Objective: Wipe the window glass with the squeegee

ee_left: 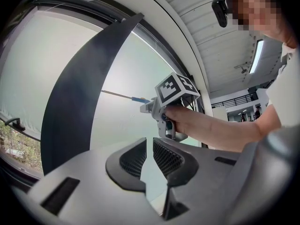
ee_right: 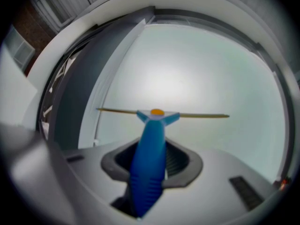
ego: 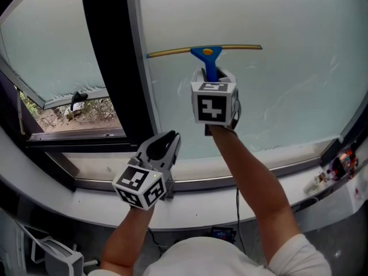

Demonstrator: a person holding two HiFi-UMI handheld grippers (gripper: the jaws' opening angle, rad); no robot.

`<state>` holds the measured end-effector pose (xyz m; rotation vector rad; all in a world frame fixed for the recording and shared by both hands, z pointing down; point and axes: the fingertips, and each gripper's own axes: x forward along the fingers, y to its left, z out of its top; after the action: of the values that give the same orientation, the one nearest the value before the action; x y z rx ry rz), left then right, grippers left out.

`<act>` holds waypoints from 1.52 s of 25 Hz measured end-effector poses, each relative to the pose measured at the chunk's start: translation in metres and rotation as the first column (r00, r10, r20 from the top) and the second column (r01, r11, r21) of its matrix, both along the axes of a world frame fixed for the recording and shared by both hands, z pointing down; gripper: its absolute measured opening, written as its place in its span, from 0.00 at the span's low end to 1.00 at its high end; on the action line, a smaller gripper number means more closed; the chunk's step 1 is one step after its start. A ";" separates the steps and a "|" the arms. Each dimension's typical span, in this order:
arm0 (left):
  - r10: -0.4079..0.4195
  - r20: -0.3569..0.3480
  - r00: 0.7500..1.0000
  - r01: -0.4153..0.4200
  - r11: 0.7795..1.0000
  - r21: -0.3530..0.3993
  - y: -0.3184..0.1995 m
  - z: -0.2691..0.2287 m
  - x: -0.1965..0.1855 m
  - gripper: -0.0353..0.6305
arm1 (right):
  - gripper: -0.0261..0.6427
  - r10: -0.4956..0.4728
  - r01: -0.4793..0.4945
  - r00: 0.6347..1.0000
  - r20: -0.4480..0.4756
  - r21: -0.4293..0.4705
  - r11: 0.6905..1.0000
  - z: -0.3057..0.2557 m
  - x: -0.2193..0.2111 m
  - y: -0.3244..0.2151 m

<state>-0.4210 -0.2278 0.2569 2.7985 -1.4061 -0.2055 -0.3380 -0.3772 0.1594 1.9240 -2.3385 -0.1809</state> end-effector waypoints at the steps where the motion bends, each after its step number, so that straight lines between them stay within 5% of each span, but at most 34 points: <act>1: -0.001 -0.002 1.000 0.001 1.000 -0.005 0.000 0.002 -0.001 0.15 | 0.25 0.000 0.000 1.000 0.001 -0.004 1.000 0.003 0.000 0.000; 38: -0.007 -0.007 1.000 0.005 0.981 -0.193 0.002 0.092 -0.006 0.15 | 0.25 -0.004 0.007 0.999 0.034 -0.094 0.996 0.113 -0.003 0.005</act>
<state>-0.4271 -0.2262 0.3490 2.6341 -1.3531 -0.0750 -0.3411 -0.3722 0.2725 1.8914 -2.3287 -0.0379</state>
